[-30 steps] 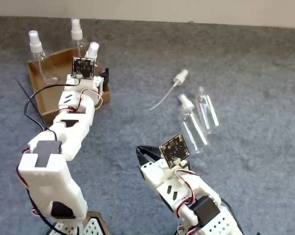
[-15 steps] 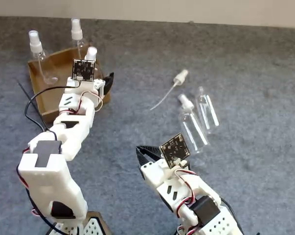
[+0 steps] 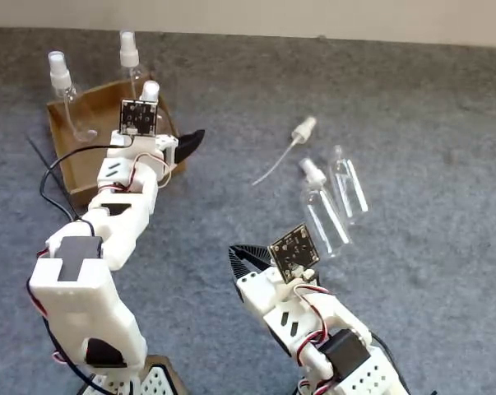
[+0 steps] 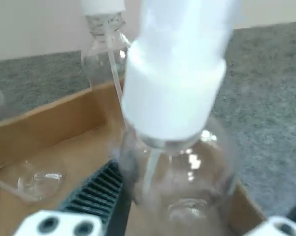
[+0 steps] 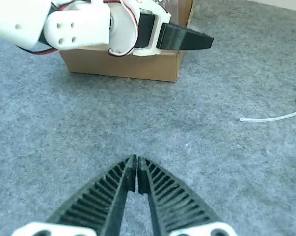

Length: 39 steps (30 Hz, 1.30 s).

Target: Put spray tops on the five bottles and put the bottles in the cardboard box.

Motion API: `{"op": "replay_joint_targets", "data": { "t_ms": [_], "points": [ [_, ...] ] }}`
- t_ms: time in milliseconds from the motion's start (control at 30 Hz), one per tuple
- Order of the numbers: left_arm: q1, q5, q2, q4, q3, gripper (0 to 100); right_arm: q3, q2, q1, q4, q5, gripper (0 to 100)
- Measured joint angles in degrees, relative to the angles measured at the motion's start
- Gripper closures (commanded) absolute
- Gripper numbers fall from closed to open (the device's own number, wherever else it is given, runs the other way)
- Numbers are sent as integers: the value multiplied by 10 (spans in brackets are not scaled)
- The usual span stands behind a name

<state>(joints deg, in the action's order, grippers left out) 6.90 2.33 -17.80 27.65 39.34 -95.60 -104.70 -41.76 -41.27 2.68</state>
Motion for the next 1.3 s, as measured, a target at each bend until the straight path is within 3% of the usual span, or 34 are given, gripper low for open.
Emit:
{"op": "replay_joint_targets", "data": {
  "t_ms": [400,767,1300],
  "points": [
    [0,0,14,-25,5,553,0,0,0,0,0,993],
    [22,0,96,-132,11,553,0,0,0,0,0,993],
    [26,0,280,-433,11,553,0,0,0,0,0,993]
  ]
}}
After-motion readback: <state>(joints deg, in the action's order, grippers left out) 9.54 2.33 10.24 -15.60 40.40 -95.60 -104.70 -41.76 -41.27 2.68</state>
